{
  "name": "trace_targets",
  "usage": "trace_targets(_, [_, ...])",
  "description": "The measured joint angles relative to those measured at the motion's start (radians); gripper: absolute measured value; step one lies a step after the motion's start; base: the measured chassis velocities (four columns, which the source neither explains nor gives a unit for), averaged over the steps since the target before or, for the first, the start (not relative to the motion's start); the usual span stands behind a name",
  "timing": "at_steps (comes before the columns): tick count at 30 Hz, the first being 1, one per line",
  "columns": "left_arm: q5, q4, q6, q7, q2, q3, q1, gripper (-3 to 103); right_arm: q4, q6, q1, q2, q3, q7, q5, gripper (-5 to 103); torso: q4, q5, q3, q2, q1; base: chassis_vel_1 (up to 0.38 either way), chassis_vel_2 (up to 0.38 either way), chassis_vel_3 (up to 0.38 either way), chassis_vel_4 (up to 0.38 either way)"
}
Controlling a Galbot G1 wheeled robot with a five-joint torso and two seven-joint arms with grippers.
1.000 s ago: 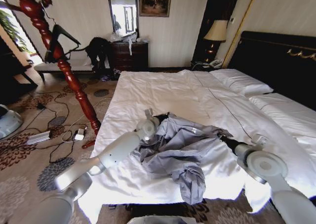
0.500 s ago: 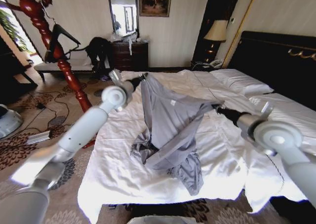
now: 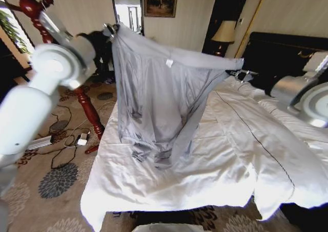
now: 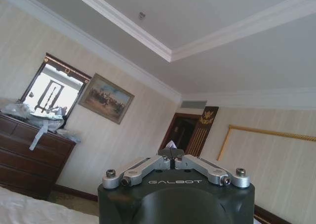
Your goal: Pick up the clothes from the bed and hang them on the clothes hanger.
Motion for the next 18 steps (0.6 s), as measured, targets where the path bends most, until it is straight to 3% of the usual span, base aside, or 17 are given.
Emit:
trace_targets(4, [-0.002, -0.076, -0.002, -0.04, 0.032, -0.028, 0.095, 0, 0.059, 0.003, -0.021, 0.03, -0.025, 0.024, 0.013, 1, -0.0003, 0.0009, 0.0, 0.0, 0.0, 0.0, 0.0, 0.0, 0.0])
trace_targets(9, [0.049, -0.147, -0.003, -0.097, -0.006, -0.047, 0.232, 0, 0.145, 0.013, -0.008, 0.07, -0.091, 0.032, 0.022, 1, -0.0009, 0.0006, 0.0, 0.0, 0.0, 0.0, 0.0, 0.0, 0.0])
trace_targets(17, [0.116, -0.104, 0.024, -0.088, -0.012, -0.079, 0.361, -3, 0.133, 0.01, -0.02, 0.071, -0.109, 0.018, 0.041, 1, -0.0002, 0.0004, 0.0, 0.0, 0.0, 0.0, 0.0, 0.0, 0.0])
trace_targets(18, [0.12, -0.09, 0.036, -0.08, -0.017, -0.075, 0.361, 2, 0.133, 0.007, -0.018, 0.071, -0.11, 0.018, 0.051, 1, -0.0004, 0.0006, 0.0, 0.0, 0.0, 0.0, 0.0, 0.0, 0.0])
